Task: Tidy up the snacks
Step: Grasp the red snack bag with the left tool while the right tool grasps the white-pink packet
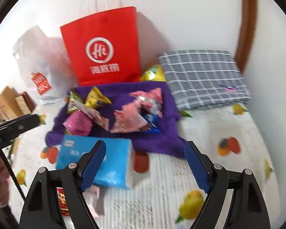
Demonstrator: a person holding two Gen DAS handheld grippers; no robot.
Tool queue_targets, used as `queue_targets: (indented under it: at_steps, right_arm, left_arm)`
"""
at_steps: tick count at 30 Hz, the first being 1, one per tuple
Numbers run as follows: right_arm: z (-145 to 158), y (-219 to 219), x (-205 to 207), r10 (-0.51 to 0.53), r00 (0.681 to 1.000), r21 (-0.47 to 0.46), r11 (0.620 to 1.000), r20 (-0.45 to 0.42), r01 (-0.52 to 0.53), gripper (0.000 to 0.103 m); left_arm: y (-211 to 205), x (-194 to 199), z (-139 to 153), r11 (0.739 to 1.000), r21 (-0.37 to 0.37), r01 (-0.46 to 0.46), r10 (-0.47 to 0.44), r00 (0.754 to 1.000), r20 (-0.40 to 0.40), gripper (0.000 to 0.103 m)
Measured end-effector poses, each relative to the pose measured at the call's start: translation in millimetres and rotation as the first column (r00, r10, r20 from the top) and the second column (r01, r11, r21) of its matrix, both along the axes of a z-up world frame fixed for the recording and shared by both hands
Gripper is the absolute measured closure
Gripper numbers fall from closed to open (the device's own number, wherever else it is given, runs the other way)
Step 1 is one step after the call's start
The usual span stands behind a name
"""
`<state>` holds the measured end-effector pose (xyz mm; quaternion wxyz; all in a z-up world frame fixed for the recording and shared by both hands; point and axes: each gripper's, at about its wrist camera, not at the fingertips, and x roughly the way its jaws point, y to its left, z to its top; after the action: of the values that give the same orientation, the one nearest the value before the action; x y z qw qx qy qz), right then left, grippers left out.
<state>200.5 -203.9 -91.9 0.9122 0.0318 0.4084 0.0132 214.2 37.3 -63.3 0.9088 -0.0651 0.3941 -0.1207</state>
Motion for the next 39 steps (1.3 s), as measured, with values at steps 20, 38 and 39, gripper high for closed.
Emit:
queue_targets:
  at_steps: [20, 38, 39]
  right_arm:
    - [-1, 8, -66, 0.072, 0.997, 0.105, 0.992, 0.032, -0.075, 0.019]
    - [-37, 38, -72, 0.107, 0.994, 0.086, 0.990, 0.016, -0.108, 0.023]
    - [-39, 39, -72, 0.106, 0.994, 0.091, 0.990, 0.015, -0.107, 0.023]
  left_arm:
    - [25, -98, -12, 0.998, -0.009, -0.062, 0.062, 0.998, 0.019, 0.044]
    - [38, -114, -41, 0.994, 0.006, -0.106, 0.106, 0.994, 0.006, 0.033]
    - [39, -113, -43, 0.994, 0.006, -0.110, 0.110, 0.994, 0.005, 0.032]
